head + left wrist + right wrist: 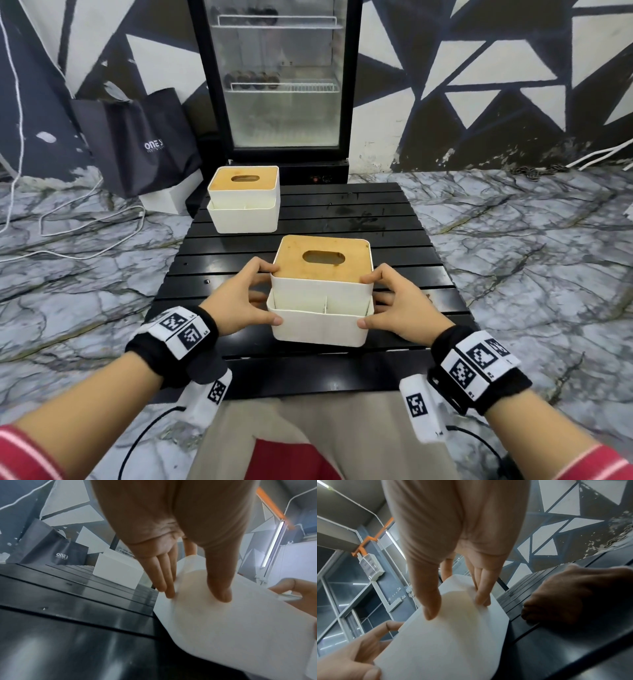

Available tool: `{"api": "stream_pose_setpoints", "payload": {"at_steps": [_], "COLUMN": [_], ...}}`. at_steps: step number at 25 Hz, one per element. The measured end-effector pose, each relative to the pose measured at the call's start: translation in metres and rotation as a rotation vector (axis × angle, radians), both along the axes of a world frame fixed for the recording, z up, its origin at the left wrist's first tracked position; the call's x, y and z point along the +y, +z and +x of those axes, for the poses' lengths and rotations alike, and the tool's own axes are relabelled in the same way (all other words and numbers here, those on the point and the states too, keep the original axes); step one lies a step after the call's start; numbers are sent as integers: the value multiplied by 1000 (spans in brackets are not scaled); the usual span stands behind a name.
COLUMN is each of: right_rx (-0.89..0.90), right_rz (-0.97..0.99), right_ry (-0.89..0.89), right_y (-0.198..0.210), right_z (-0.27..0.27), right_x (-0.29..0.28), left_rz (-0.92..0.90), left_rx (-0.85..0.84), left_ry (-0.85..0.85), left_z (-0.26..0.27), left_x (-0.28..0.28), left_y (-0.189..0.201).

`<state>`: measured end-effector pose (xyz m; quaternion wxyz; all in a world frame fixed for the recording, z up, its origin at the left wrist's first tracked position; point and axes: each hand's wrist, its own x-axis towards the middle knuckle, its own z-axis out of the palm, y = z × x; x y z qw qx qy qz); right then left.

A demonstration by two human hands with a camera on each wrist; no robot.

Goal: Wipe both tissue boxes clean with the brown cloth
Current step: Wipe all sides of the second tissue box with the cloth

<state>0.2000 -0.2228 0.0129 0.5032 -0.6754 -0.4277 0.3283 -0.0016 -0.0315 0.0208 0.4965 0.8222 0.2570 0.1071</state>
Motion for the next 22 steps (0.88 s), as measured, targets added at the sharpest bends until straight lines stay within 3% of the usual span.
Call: {"api": "stream_pose_setpoints", "payload": {"at_steps": [10, 14, 16, 18, 22], "right_rx": [-156, -273, -440, -573, -634], "right_rz": [-73, -67, -225, -454, -650], "right_ry": [35, -213, -222, -97, 34], "right_y": [-20, -13, -15, -22, -36], "right_z": [5, 31, 47, 56, 60], "right_x": [-3, -8, -8, -3, 5], "left_rz": [-32, -46, -44, -56, -11], "left_rx": [-26, -60, -66, -77, -22], "left_ry": [32, 75, 112, 153, 183], "left_z": [-1, 9, 20, 31, 45], "left_x": [-6, -5, -5, -4, -4], "left_y": [-21, -15, -13, -13, -15]}}
